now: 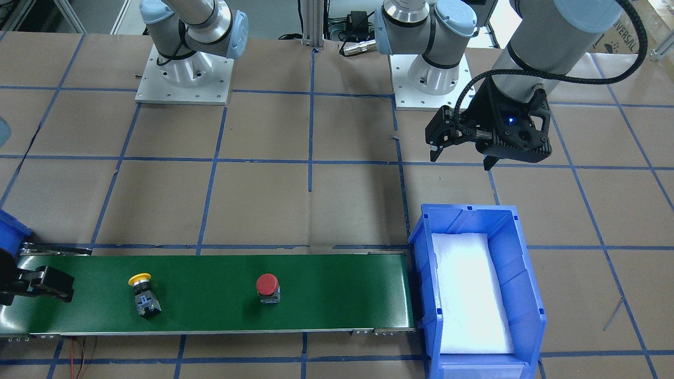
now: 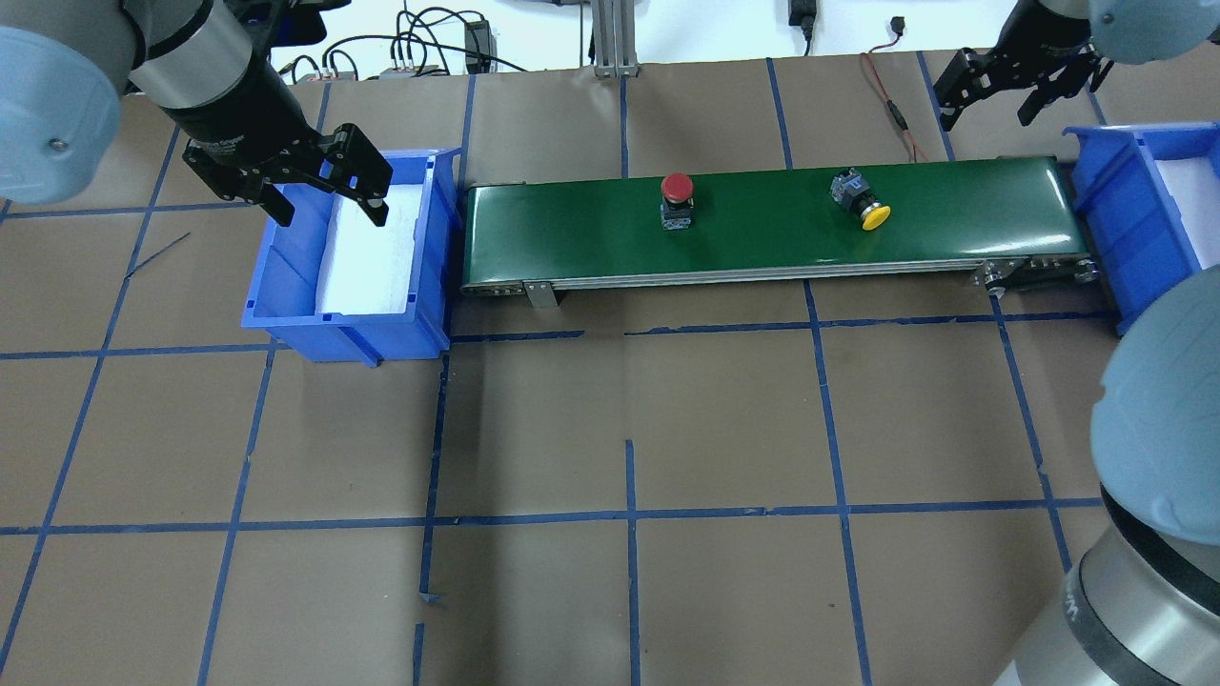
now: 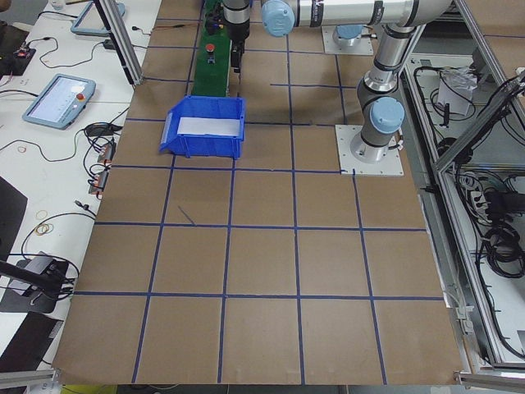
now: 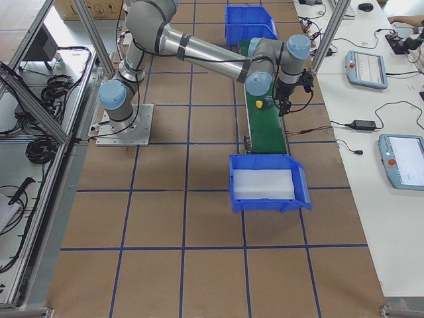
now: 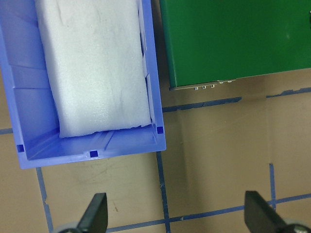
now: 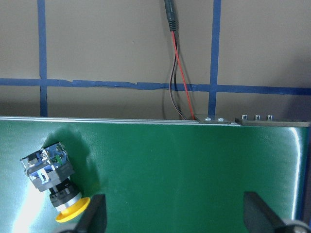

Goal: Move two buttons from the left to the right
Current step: 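Lower the right gripper and grasp the yellow button on the belt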

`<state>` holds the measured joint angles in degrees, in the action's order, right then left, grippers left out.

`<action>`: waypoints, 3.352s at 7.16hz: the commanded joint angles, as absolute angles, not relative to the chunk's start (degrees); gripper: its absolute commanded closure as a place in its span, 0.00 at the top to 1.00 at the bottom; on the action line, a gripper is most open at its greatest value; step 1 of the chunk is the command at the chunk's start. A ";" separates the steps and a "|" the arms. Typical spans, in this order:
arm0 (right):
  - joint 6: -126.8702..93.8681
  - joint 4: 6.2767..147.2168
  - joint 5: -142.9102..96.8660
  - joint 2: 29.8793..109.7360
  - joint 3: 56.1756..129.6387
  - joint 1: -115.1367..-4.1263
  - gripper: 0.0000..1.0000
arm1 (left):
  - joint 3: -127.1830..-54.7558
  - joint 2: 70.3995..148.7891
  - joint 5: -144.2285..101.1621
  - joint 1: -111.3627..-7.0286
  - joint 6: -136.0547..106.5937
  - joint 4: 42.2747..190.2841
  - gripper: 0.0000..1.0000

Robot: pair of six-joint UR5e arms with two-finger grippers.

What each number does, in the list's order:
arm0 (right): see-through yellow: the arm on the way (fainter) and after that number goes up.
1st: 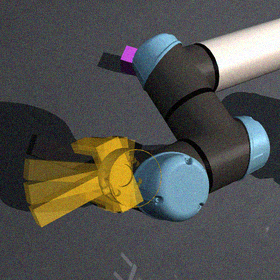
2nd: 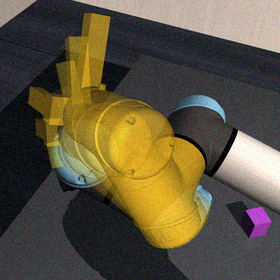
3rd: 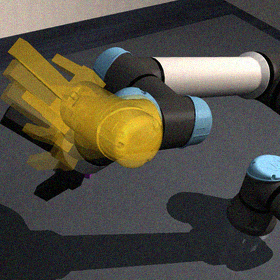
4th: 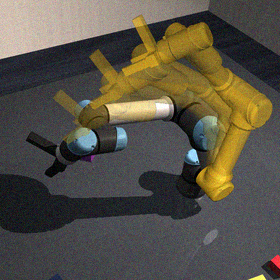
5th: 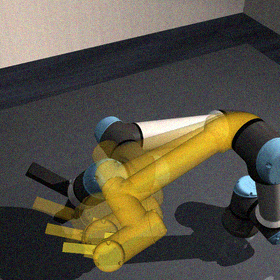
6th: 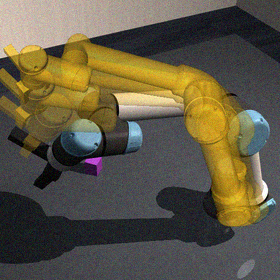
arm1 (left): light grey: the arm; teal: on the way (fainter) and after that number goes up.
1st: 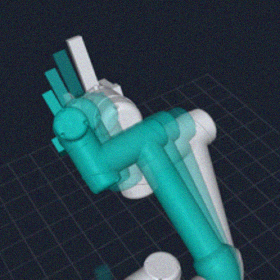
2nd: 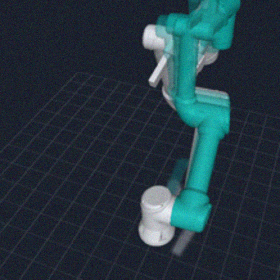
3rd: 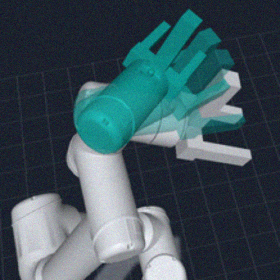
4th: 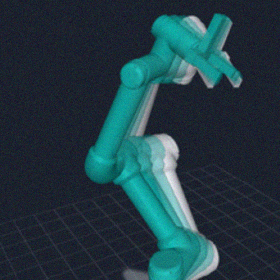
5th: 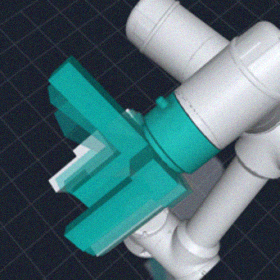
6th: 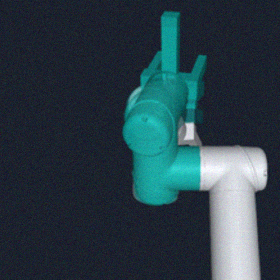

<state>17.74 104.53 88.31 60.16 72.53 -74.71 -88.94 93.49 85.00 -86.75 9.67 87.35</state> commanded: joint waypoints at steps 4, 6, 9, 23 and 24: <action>18.10 106.17 88.24 60.12 72.42 -74.79 0.98 | -89.03 93.52 84.99 -86.75 9.67 87.28 1.00; 19.24 107.13 88.33 59.68 72.51 -74.79 0.98 | -89.03 93.52 84.90 -86.75 9.58 87.28 1.00; 19.16 107.49 88.33 59.77 72.69 -75.06 0.98 | -89.03 93.60 84.90 -86.75 9.49 87.19 1.00; 26.89 114.16 84.56 58.54 82.62 -76.03 0.96 | -89.12 93.78 84.81 -86.75 9.49 87.01 1.00; 27.68 114.95 84.64 58.19 82.44 -75.94 0.92 | -89.12 93.87 84.81 -86.84 9.49 87.01 1.00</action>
<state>26.90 114.04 85.13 58.77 82.56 -76.00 -89.12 93.81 84.82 -86.76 9.48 87.01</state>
